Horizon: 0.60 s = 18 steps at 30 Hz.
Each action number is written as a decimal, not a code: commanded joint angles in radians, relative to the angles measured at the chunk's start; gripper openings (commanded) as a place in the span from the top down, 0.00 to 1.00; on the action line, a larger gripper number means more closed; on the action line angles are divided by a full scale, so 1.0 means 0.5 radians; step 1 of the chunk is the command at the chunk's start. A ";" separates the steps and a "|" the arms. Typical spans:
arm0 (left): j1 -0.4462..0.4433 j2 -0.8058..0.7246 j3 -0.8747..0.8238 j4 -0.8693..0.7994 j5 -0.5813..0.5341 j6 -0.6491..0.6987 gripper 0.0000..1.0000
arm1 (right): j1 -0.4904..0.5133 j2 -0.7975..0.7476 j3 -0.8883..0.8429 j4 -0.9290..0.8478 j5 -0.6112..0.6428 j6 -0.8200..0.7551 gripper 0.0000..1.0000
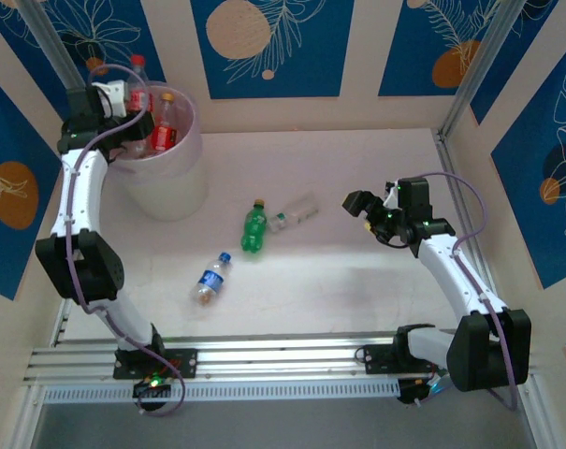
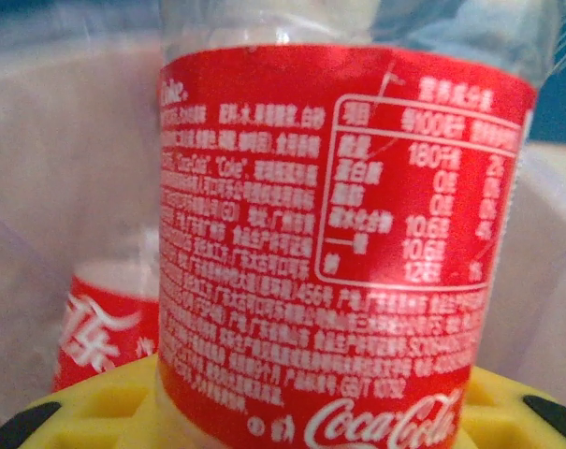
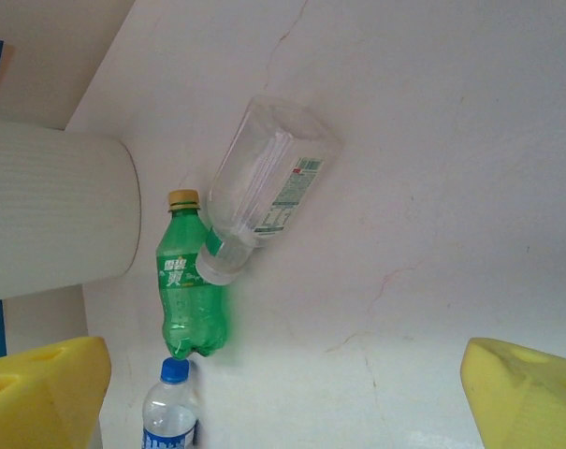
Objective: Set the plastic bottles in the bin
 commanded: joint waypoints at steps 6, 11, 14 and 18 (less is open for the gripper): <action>0.004 -0.176 -0.317 0.110 -0.001 0.203 0.60 | -0.016 -0.008 -0.019 -0.010 -0.039 -0.025 0.03; 0.005 -0.232 -0.210 0.021 0.013 0.261 0.10 | -0.017 0.023 0.050 -0.030 -0.040 -0.053 0.03; 0.004 -0.255 -0.079 -0.024 0.048 0.225 0.04 | -0.012 0.049 0.073 -0.006 -0.052 -0.041 0.03; 0.005 -0.240 0.071 -0.024 0.019 0.152 0.04 | 0.014 0.071 0.057 0.032 -0.057 -0.017 0.03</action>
